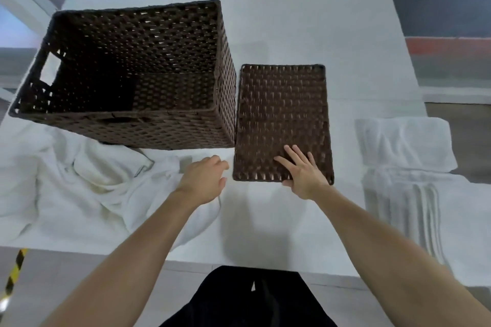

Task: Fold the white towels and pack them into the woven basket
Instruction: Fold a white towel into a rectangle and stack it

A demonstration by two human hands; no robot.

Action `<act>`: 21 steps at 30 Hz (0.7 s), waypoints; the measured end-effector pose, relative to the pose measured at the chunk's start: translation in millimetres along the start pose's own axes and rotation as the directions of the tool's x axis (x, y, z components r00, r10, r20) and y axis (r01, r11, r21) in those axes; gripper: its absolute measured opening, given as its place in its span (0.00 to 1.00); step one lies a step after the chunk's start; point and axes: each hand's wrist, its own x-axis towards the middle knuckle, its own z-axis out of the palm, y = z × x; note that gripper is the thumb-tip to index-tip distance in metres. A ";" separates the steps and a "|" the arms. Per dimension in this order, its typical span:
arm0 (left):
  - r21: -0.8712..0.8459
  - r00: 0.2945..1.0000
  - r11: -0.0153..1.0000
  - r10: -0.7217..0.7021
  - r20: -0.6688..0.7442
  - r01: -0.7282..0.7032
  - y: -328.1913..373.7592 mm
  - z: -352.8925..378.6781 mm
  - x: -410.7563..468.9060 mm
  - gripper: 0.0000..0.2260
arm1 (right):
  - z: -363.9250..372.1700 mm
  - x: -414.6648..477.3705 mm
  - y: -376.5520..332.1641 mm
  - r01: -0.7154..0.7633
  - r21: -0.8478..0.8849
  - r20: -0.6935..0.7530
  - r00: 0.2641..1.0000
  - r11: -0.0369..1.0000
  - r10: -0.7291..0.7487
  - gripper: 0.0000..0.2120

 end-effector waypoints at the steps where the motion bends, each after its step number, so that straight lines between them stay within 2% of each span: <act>1: 0.006 1.000 1.000 -0.011 0.003 0.011 -1.7 -2.3 2.3 0.18 | -6.0 6.5 3.0 0.010 -0.001 0.000 1.000 1.000 -0.010 0.38; 6: -0.046 0.998 0.998 -0.048 -0.031 0.047 -11.7 -8.0 3.2 0.17 | -28.2 38.6 8.8 0.003 0.001 0.002 1.000 1.000 -0.003 0.37; 7: -0.067 0.997 0.996 -0.057 -0.052 0.053 -14.8 -8.8 1.9 0.16 | -32.9 40.5 5.2 -0.016 0.001 -0.017 1.000 1.000 0.016 0.35; 9: -0.108 0.988 0.991 -0.092 -0.127 0.079 -23.9 -10.9 -2.8 0.13 | -40.6 40.4 -9.4 -0.023 -0.003 -0.149 0.989 1.000 0.022 0.26; 11: -0.151 0.954 0.980 -0.164 -0.252 0.129 -38.8 -12.2 -10.1 0.08 | -44.9 38.5 -37.3 0.039 0.030 -0.317 0.948 0.999 -0.028 0.16; 12: -0.176 0.925 0.970 -0.217 -0.313 0.168 -48.5 -12.4 -15.8 0.05 | -45.1 36.9 -56.0 0.091 0.069 -0.354 0.933 0.993 -0.060 0.13; 14: -0.242 0.857 0.937 -0.333 -0.393 0.253 -71.0 -11.6 -30.7 0.02 | -40.9 34.4 -97.2 0.185 0.137 -0.322 0.937 0.973 -0.133 0.12; 16: -0.285 0.826 0.901 -0.418 -0.377 0.326 -95.9 -6.2 -49.1 0.03 | -34.4 32.8 -137.6 0.243 0.203 -0.248 0.950 0.949 -0.190 0.15; 17: -0.295 0.829 0.886 -0.448 -0.335 0.359 -108.6 -2.0 -58.7 0.04 | -32.7 31.4 -157.6 0.249 0.237 -0.203 0.958 0.939 -0.202 0.21; 19: -0.301 0.844 0.852 -0.496 -0.205 0.428 -133.1 7.9 -78.5 0.10 | -28.7 28.5 -195.4 0.194 0.321 -0.049 0.981 0.927 -0.188 0.40; 21: -0.319 0.855 0.817 -0.517 -0.038 0.480 -153.0 15.2 -96.8 0.20 | -23.0 26.3 -229.2 0.060 0.398 0.131 0.984 0.915 -0.121 0.57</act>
